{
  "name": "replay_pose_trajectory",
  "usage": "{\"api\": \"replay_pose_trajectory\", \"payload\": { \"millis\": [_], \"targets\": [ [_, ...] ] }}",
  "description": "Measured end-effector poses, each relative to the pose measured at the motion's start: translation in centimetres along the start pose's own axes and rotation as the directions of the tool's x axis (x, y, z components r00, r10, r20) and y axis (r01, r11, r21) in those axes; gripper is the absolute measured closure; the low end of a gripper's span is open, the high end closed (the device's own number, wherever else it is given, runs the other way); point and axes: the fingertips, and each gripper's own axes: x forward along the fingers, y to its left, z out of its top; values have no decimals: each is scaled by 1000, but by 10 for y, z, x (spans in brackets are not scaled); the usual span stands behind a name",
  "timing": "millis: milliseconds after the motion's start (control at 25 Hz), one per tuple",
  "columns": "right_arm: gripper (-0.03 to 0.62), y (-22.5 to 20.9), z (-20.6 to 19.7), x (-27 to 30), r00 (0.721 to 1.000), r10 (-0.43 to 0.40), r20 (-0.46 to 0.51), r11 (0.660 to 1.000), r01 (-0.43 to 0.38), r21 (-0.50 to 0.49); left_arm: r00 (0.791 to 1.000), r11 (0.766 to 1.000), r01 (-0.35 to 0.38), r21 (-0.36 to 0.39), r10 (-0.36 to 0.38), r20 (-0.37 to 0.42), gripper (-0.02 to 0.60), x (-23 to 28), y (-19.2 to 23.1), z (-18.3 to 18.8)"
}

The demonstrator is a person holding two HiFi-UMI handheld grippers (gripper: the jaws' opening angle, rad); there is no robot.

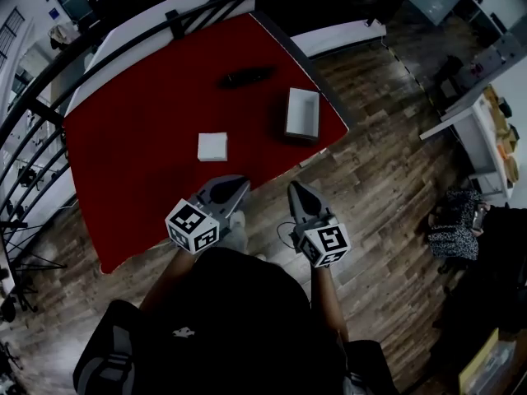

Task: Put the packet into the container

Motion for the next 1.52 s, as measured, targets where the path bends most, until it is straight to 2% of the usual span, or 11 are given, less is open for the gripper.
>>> {"api": "replay_pose_trajectory", "payload": {
  "millis": [240, 480, 680, 760, 840, 920, 1160, 1400, 1520],
  "targets": [
    [571, -5, -6, 37, 998, 26, -64, 999, -28, -28, 1000, 1000, 23, 1, -23, 13, 575, 16, 29, 16],
    [571, 8, -26, 80, 981, 105, -163, 989, -120, -86, 1000, 1000, 5, -15, -4, 19, 575, 14, 64, 21],
    [566, 16, -41, 117, 950, 164, -267, 966, -209, -151, 999, 1000, -15, -16, 16, 34, 575, 12, 92, 31],
    [520, 21, -49, 132, 928, 197, -316, 952, -258, -164, 999, 1000, -19, -16, 20, 40, 575, 11, 101, 34],
    [459, 28, -58, 148, 900, 233, -368, 932, -314, -179, 999, 1000, -21, -14, 22, 42, 575, 10, 109, 37],
    [431, 36, -69, 163, 867, 263, -424, 905, -374, -203, 999, 1000, -25, -15, 26, 41, 575, 8, 118, 37],
    [302, 51, -110, 211, 730, 300, -614, 796, -547, -261, 998, 999, -33, -22, 34, 43, 575, 8, 141, 39],
    [232, 60, -130, 243, 594, 254, -764, 658, -685, -314, 998, 999, -39, -35, 40, 45, 575, 6, 154, 42],
    [223, 62, -142, 249, 549, 229, -804, 597, -732, -329, 999, 999, -32, -40, 34, 43, 575, 6, 158, 39]
  ]
}}
